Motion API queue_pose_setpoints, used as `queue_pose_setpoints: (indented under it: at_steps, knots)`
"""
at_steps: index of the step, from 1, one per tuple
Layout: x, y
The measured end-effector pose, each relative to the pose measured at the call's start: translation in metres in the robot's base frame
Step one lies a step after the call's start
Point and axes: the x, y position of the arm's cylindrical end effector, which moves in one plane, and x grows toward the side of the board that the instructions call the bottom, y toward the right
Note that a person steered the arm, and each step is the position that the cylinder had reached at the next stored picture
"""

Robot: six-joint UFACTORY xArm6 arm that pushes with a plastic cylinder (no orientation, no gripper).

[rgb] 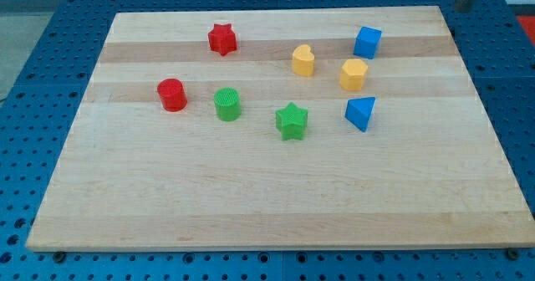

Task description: Move the blue cube closer to the blue triangle

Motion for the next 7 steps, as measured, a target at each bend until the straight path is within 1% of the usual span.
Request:
queue_pose_setpoints:
  at_steps: [2,3,4,5,6,7]
  knots:
    - [0.000,-0.005]
    - [0.026,-0.093]
    - [0.033,-0.125]
    - [0.040,-0.125]
    - [0.075,-0.182]
    - [0.078,-0.190]
